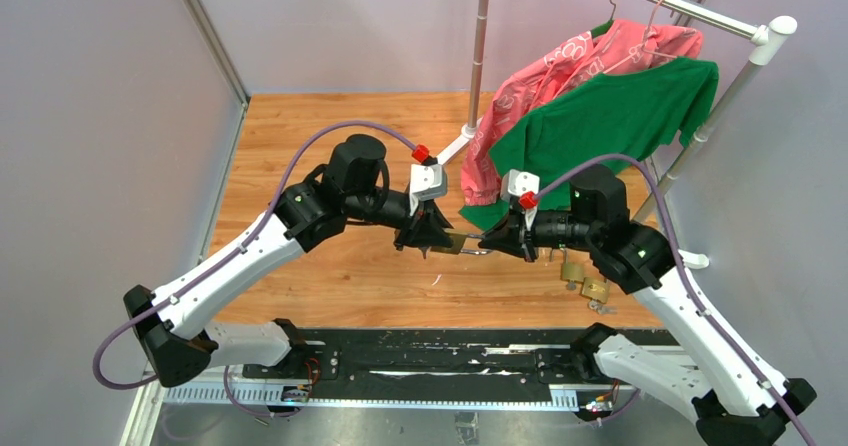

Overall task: Lock with the key
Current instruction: Lock the lock.

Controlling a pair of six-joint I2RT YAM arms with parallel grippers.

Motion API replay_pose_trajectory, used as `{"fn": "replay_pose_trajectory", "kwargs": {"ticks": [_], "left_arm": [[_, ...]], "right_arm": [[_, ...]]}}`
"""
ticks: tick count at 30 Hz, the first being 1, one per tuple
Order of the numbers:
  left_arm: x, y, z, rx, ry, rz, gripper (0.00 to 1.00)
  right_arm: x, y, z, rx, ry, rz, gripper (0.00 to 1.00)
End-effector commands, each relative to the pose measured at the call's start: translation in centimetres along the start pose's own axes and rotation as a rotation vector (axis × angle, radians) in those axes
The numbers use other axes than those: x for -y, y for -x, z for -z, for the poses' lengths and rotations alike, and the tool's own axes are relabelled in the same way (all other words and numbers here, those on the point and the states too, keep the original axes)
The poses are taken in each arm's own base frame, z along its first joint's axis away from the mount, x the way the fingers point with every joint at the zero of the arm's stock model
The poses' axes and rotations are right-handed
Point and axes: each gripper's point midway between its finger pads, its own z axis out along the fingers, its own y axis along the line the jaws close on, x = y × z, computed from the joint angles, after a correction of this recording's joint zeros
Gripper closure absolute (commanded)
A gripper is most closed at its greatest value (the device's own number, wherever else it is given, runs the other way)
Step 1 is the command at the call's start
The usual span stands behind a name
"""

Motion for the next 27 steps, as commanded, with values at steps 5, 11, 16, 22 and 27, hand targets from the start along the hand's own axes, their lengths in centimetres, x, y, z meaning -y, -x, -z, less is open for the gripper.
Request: {"fn": "replay_pose_trajectory", "kwargs": {"ticks": [5, 11, 16, 22, 27], "left_arm": [[0.9, 2.9, -5.0, 0.112, -0.105, -0.208, 1.0], [1.8, 2.6, -5.4, 0.099, -0.131, -0.311, 1.0], [2.3, 2.7, -4.2, 0.117, -0.123, -0.391, 1.0], [2.2, 2.2, -3.9, 0.093, -0.118, -0.425, 1.0], [2.4, 2.2, -3.8, 0.1, -0.128, -0.456, 1.0]], "right_arm": [[-2.8, 13.0, -0.8, 0.432, 0.202, 0.33, 1.0], [-3.2, 13.0, -0.8, 0.448, 0.22, 0.369, 1.0], [-0.1, 10.2, -0.9, 0.323, 0.046, 0.264, 1.0], [1.1, 9.7, -1.7, 0.298, 0.026, 0.165, 1.0], [0.4, 10.7, -1.8, 0.34, 0.058, 0.185, 1.0]]}}
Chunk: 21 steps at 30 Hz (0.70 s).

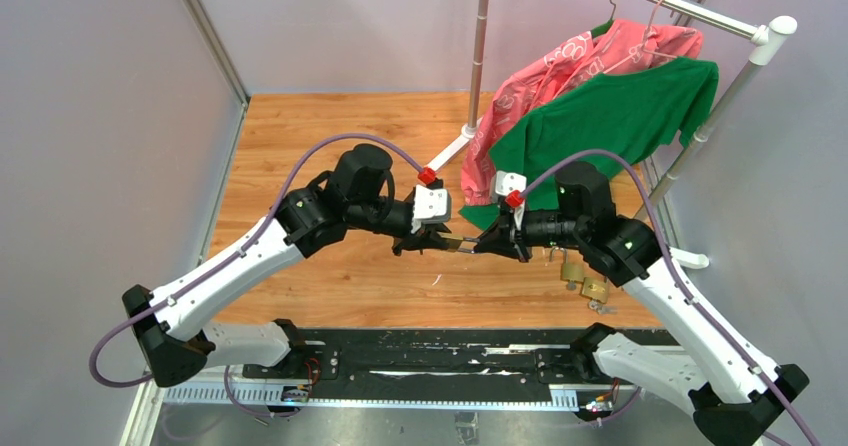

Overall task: Lock with the key
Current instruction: Lock the lock.

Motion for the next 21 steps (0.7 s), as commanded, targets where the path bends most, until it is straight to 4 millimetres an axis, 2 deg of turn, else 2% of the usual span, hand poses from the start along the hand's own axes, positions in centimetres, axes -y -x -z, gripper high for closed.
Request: {"fn": "replay_pose_trajectory", "kwargs": {"ticks": [1, 4, 8, 11, 17, 21], "left_arm": [[2.6, 5.1, -3.3, 0.222, -0.153, -0.259, 1.0], [2.5, 5.4, -3.7, 0.231, -0.158, -0.296, 1.0], [2.4, 4.6, -4.6, 0.178, -0.164, -0.32, 1.0], [1.7, 4.3, -5.4, 0.138, -0.138, -0.258, 1.0], [0.9, 5.7, -6.1, 0.175, -0.107, -0.198, 1.0], [1.1, 6.5, -5.7, 0.211, -0.105, -0.199, 1.0]], "right_arm": [[-0.6, 12.3, -0.2, 0.394, 0.046, 0.222, 1.0], [-0.4, 12.4, -0.5, 0.412, 0.04, 0.252, 1.0], [-0.2, 12.1, -1.3, 0.403, 0.041, 0.309, 1.0], [-0.3, 12.2, -1.7, 0.398, 0.07, 0.343, 1.0], [-1.0, 14.1, -1.0, 0.464, 0.093, 0.408, 1.0], [-1.0, 14.1, -0.8, 0.463, 0.084, 0.395, 1.0]]}}
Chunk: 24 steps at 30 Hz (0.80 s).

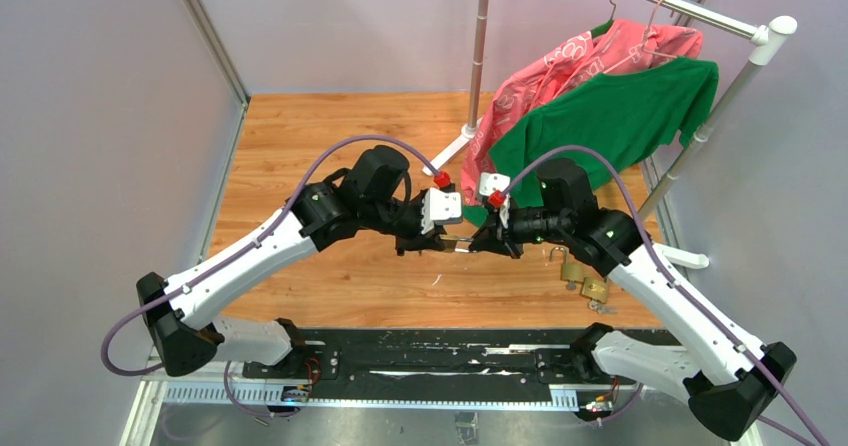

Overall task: Lock with the key
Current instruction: Lock the lock.

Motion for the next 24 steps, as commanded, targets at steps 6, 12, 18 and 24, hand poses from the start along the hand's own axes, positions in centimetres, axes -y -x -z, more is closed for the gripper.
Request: {"fn": "replay_pose_trajectory", "kwargs": {"ticks": [6, 12, 18, 24], "left_arm": [[0.1, 8.9, -0.8, 0.385, -0.073, -0.074, 1.0], [-0.1, 8.6, 1.0, 0.397, -0.046, -0.096, 1.0], [-1.0, 8.4, 2.7, 0.391, -0.015, -0.087, 1.0], [-0.7, 9.3, 3.6, 0.432, -0.008, -0.081, 1.0]], "right_arm": [[0.0, 11.1, 3.3, 0.371, -0.135, 0.36, 1.0], [1.5, 8.3, 5.0, 0.293, -0.298, 0.315, 0.76], [1.7, 7.4, 6.8, 0.217, -0.363, 0.3, 0.5], [1.3, 8.2, 8.7, 0.271, -0.412, 0.231, 0.14]]}}
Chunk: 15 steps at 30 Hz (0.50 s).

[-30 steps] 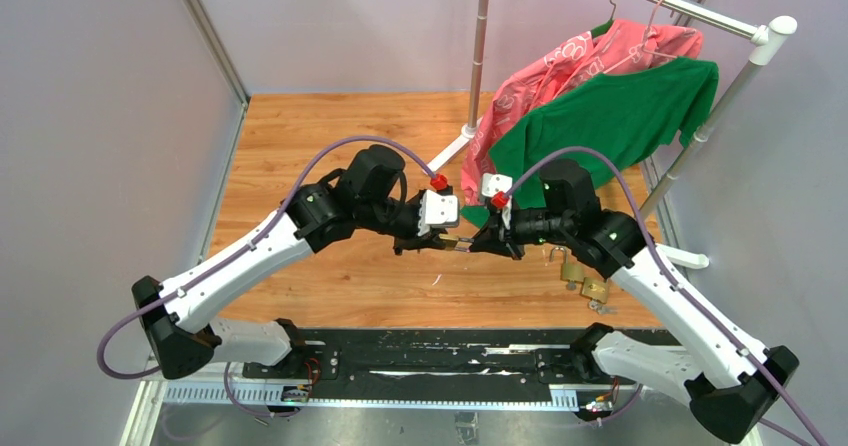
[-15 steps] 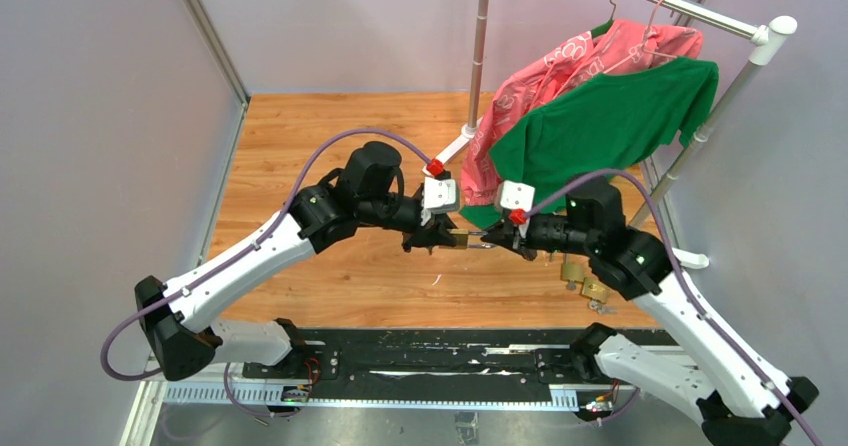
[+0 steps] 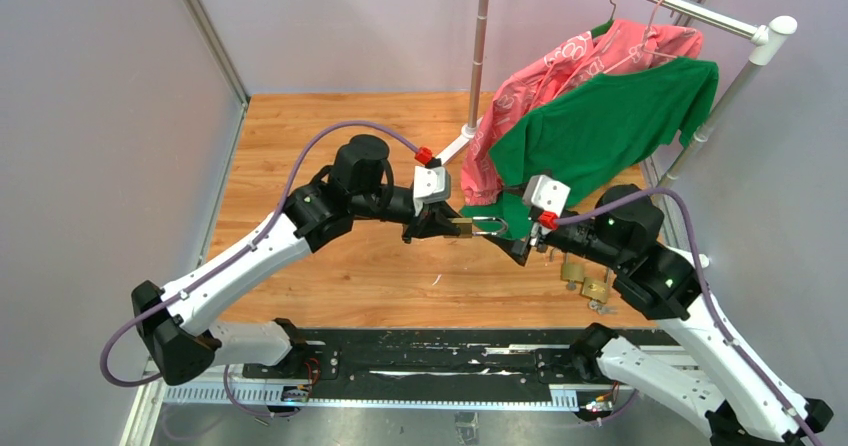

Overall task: Lock with the key
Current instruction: Lock the lock.

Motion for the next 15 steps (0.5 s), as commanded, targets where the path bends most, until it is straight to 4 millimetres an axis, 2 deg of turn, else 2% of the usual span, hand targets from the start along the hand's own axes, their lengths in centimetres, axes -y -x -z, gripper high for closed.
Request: {"fn": "replay_pose_trajectory", "kwargs": {"ticks": [1, 6, 10, 15], "left_arm": [[0.4, 5.0, 1.2, 0.156, 0.001, -0.1, 1.0], [0.3, 7.3, 2.5, 0.239, 0.014, -0.081, 1.0], [1.3, 8.4, 3.5, 0.281, -0.006, -0.081, 1.0], [2.4, 9.8, 4.6, 0.342, -0.007, -0.065, 1.0]], "right_arm": [[0.8, 2.4, 1.8, 0.058, -0.063, -0.062, 0.13], [-0.3, 3.0, 3.3, 0.12, -0.042, -0.162, 0.13], [-0.4, 3.4, 4.0, 0.171, -0.065, -0.206, 0.12], [-0.4, 5.0, 3.7, 0.286, -0.056, -0.27, 0.12]]}}
